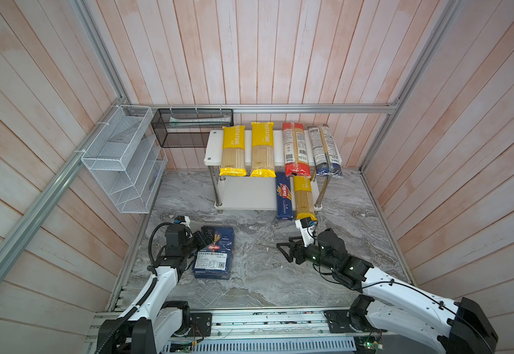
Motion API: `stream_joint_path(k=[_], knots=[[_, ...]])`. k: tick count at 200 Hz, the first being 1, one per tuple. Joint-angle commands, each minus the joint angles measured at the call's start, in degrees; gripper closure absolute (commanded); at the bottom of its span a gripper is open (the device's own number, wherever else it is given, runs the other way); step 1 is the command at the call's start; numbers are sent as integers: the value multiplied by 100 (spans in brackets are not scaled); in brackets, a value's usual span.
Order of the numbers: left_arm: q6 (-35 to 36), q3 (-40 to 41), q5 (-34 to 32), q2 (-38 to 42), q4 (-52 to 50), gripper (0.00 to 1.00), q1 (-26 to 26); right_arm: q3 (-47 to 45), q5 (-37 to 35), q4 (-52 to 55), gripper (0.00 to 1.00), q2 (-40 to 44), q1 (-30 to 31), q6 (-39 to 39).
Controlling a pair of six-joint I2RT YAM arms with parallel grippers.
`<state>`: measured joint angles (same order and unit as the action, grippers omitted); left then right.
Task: Arrange pasta packages on shelves
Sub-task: Rotate the pasta box at the center of the table.
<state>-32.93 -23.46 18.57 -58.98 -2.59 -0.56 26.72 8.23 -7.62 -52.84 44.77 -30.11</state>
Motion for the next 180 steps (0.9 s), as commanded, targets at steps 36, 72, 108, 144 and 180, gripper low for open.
stream_joint_path(k=[36,72,108,144,180], knots=[[444,-709,214,-771,145,0,-673,-167,326,722,22,548,-590,-82],[410,-1072,397,-1355,245,0,-1015,-305,576,675,22,692,-822,-142],[375,-1273,336,-1646,346,0,-1551,-174,920,915,22,536,-896,90],[712,-1559,-302,-1806,194,0,-2295,53,1026,1016,22,341,-940,259],[864,-1679,-331,-1548,-91,0,-2112,118,1333,267,22,-230,-943,155]])
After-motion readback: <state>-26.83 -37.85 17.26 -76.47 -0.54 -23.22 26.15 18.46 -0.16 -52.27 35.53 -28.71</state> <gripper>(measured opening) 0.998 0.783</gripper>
